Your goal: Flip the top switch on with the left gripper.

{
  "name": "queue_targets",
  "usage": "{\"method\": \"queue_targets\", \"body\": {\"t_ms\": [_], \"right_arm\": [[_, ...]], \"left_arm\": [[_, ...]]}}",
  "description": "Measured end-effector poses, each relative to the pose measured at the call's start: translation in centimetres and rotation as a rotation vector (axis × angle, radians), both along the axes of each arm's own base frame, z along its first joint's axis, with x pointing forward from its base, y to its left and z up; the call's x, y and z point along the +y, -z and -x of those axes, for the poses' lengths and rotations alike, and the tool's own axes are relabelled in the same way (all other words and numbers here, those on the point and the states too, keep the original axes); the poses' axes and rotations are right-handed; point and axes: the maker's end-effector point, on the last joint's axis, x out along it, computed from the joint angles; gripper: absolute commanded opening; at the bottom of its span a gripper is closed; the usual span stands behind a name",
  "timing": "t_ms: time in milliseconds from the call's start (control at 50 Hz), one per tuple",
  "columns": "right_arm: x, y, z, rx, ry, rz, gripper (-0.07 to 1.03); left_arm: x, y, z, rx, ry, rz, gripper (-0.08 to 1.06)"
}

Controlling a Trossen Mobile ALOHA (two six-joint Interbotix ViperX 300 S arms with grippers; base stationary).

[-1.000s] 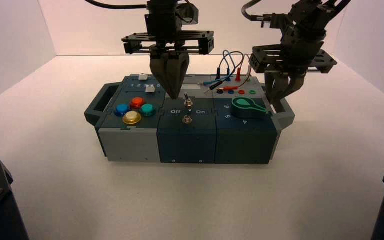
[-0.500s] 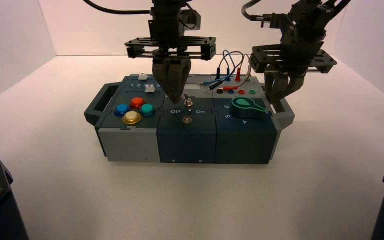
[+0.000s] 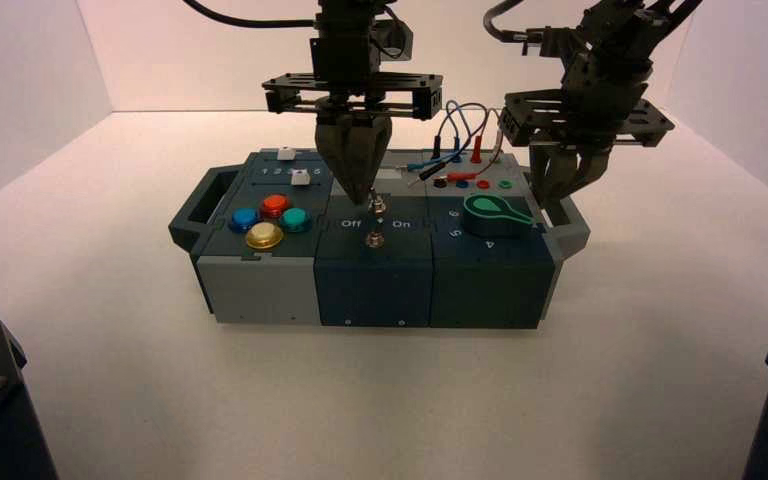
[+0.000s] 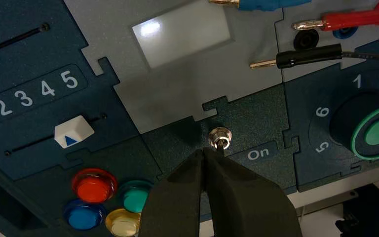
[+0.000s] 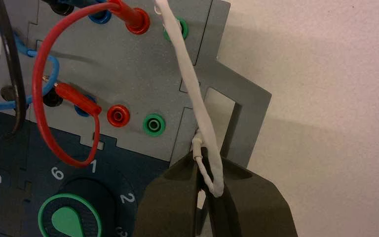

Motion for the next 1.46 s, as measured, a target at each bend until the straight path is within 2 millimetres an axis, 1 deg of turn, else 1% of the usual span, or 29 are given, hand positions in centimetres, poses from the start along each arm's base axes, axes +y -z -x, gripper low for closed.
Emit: {"method": "queue_targets", "body": {"t_ms": [380, 580, 660, 880, 1060, 1260, 1340, 1400, 1420, 1460], "right_arm": [[0.0, 0.0, 0.0, 0.000, -0.001, 0.001, -0.02], [0.0, 0.0, -0.1, -0.002, -0.002, 0.001, -0.02], [0.0, 0.0, -0.1, -0.002, -0.001, 0.001, -0.02], [0.0, 0.0, -0.1, -0.002, -0.001, 0.001, -0.02], [0.0, 0.0, -0.1, -0.002, -0.001, 0.000, -0.02], [0.0, 0.0, -0.1, -0.001, 0.000, -0.001, -0.02], [0.0, 0.0, 0.0, 0.000, -0.001, 0.001, -0.02], [0.0, 0.0, -0.1, -0.001, 0.000, -0.001, -0.02], [0.0, 0.0, -0.1, 0.000, -0.001, 0.001, -0.02], [0.1, 0.0, -0.1, 0.000, 0.000, 0.000, -0.02]], "left_arm": [[-0.6, -0.6, -0.2, -0.003, 0.007, 0.005, -0.03], [-1.2, -0.4, -0.3, 0.006, 0.020, -0.003, -0.03], [-1.8, -0.3, -0.3, 0.008, 0.031, -0.003, -0.03], [-1.8, -0.1, -0.2, 0.011, 0.035, -0.008, -0.03], [-1.5, -0.3, -0.5, -0.021, 0.057, -0.029, -0.03], [-0.8, -1.8, -1.0, -0.078, 0.068, -0.021, -0.03], [0.0, -2.4, -1.4, -0.097, 0.057, -0.022, -0.03], [0.3, -2.6, -1.5, -0.100, 0.052, -0.021, -0.03], [0.8, -2.7, -1.8, -0.105, 0.042, -0.022, -0.03], [1.1, -2.7, -1.9, -0.107, 0.034, -0.020, -0.03]]}}
